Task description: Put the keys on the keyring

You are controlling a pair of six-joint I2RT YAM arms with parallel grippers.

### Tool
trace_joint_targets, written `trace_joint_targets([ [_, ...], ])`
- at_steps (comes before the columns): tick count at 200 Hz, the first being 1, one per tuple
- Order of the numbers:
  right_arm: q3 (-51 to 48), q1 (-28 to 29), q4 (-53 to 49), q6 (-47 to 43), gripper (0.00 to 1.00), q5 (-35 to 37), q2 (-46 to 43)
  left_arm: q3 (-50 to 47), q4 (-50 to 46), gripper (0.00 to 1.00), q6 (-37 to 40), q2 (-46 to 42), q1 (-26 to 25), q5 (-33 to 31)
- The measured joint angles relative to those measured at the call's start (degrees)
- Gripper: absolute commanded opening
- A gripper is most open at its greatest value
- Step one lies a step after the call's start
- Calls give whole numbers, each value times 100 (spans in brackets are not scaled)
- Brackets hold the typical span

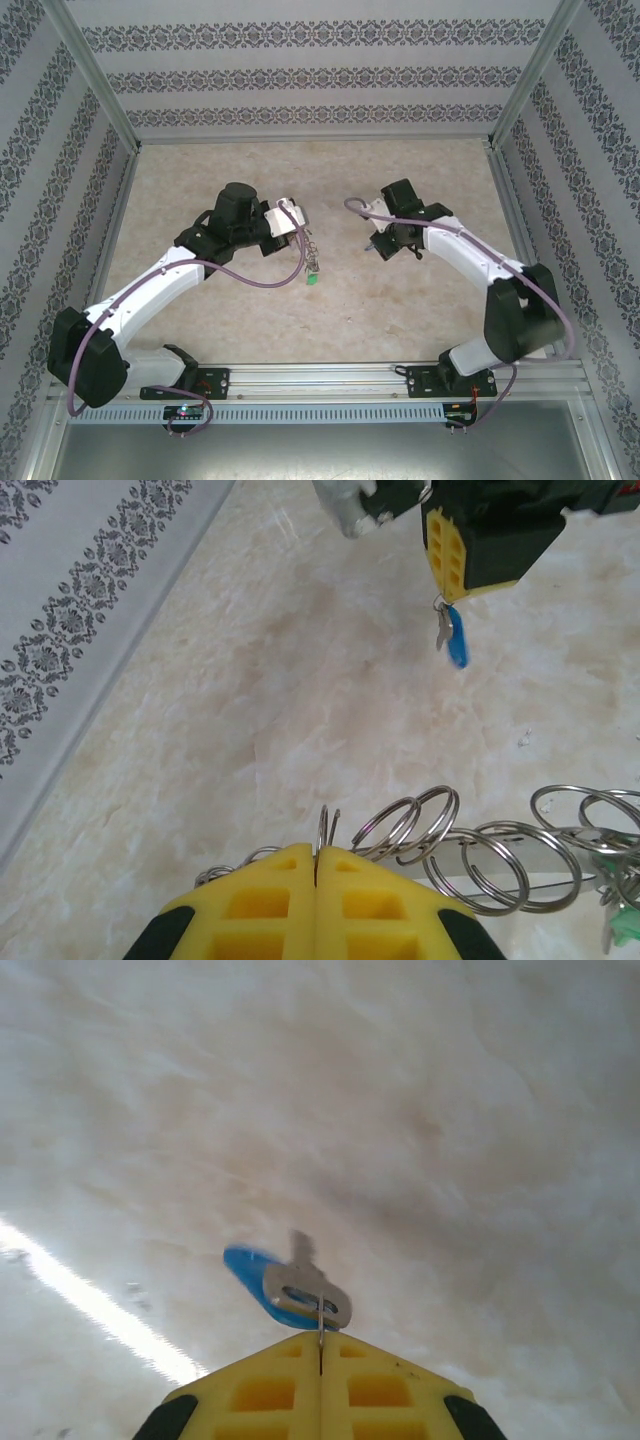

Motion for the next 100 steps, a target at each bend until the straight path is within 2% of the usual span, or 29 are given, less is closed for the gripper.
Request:
trace_joint_targets([
  [42, -535, 118, 638, -767, 0, -1268, -767, 0, 61, 0, -9, 164, 0, 269],
  [100, -673, 197, 1235, -920, 0, -2474, -1043, -92, 730, 0, -479, 243, 0, 664],
])
